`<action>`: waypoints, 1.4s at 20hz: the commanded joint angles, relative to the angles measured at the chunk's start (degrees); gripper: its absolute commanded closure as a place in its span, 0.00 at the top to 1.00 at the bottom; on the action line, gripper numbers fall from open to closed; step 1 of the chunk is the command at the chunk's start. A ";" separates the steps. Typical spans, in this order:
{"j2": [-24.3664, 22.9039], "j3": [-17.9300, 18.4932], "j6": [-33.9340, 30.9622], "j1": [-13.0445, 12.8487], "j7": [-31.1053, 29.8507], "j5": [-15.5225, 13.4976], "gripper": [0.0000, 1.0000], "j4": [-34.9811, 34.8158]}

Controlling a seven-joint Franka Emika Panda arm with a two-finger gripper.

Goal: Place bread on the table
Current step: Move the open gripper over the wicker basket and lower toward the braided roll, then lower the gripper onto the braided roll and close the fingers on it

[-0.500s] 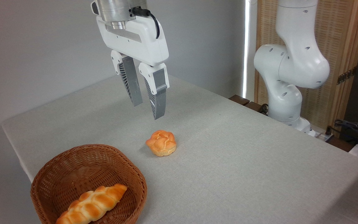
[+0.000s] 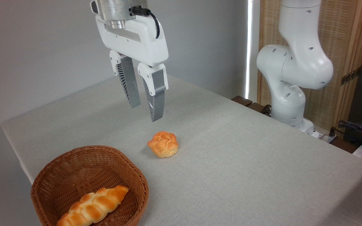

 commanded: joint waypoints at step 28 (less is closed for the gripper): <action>19.56 -2.99 37.60 -0.33 -0.70 7.45 1.00 -5.50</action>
